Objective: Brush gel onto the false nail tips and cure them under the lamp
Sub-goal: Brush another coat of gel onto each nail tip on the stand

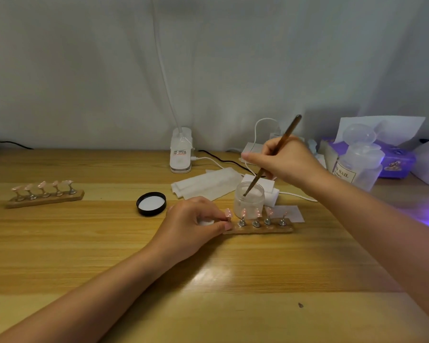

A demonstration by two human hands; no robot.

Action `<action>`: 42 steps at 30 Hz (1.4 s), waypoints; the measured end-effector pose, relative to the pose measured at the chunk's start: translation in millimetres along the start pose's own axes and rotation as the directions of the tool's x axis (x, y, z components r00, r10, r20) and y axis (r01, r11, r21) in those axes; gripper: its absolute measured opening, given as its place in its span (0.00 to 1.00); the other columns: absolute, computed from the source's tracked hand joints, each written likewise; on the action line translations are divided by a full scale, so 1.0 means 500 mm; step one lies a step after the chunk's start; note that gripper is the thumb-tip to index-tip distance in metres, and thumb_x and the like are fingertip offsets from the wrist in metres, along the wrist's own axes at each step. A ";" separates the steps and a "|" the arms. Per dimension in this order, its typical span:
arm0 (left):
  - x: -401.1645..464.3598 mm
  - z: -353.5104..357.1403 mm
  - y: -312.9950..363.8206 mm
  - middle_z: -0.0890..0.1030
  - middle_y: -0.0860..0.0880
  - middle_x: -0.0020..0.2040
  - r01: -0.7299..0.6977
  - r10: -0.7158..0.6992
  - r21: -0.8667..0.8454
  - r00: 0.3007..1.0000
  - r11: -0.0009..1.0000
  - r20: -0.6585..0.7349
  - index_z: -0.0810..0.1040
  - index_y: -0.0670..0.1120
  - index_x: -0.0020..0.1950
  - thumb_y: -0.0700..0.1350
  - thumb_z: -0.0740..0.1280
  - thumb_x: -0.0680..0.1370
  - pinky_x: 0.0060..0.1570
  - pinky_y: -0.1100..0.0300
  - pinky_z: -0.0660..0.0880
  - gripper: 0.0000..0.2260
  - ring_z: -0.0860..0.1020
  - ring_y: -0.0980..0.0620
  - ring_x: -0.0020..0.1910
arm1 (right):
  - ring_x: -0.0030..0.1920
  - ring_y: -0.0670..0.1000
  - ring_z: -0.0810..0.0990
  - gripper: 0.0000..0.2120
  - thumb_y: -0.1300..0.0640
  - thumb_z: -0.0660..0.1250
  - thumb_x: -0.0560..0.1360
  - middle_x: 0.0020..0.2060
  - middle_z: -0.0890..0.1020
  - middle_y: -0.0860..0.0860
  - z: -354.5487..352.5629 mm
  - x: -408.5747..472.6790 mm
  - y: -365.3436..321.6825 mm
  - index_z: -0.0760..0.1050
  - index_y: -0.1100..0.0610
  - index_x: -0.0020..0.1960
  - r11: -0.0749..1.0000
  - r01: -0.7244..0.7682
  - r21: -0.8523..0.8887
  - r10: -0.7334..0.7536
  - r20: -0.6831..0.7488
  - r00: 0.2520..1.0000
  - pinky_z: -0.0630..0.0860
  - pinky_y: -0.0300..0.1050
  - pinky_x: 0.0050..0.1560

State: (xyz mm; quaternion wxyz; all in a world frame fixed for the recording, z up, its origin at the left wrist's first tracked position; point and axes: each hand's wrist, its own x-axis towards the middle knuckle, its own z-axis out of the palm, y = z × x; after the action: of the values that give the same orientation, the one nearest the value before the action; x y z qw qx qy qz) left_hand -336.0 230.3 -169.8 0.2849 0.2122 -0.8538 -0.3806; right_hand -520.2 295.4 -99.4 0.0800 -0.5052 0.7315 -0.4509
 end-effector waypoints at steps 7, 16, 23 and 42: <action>-0.003 0.003 0.005 0.81 0.56 0.43 -0.006 0.006 0.007 1.000 1.000 0.011 0.84 0.51 0.44 0.47 0.75 0.67 0.51 0.54 0.75 0.07 0.78 0.58 0.45 | 0.19 0.40 0.72 0.17 0.50 0.67 0.74 0.16 0.73 0.46 -0.027 -0.026 0.035 0.73 0.58 0.30 0.963 -0.130 0.236 0.172 -0.164 0.971 0.67 0.29 0.22; -0.003 0.006 0.006 0.82 0.55 0.43 0.010 -0.010 0.046 1.000 0.999 0.000 0.84 0.48 0.47 0.46 0.75 0.67 0.50 0.54 0.75 0.10 0.78 0.57 0.45 | 0.19 0.39 0.71 0.14 0.50 0.66 0.74 0.17 0.74 0.45 -0.046 -0.048 0.064 0.74 0.56 0.33 0.921 -0.211 0.326 0.271 -0.151 0.951 0.68 0.29 0.22; -0.005 0.005 0.008 0.82 0.55 0.43 0.026 -0.026 0.049 1.000 0.998 -0.003 0.84 0.48 0.47 0.47 0.75 0.67 0.50 0.54 0.75 0.10 0.78 0.57 0.45 | 0.22 0.40 0.72 0.14 0.51 0.67 0.74 0.21 0.74 0.46 -0.059 -0.056 0.072 0.74 0.56 0.32 0.935 -0.152 0.320 0.240 -0.257 0.936 0.69 0.30 0.25; -0.004 0.001 0.008 0.81 0.56 0.43 0.021 -0.021 -0.006 1.000 1.000 0.023 0.83 0.56 0.43 0.44 0.73 0.69 0.50 0.60 0.76 0.07 0.78 0.59 0.45 | 0.22 0.39 0.74 0.13 0.49 0.63 0.75 0.23 0.78 0.48 -0.046 -0.098 0.071 0.75 0.56 0.36 0.893 -0.057 0.447 0.219 -0.319 0.922 0.70 0.28 0.24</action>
State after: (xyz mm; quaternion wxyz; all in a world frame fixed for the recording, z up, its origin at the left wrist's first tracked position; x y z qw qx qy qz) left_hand -335.5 234.5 -167.6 0.2718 0.2161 -0.8536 -0.3884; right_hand -533.9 351.3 -128.9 0.0859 -0.3293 0.6508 -0.6787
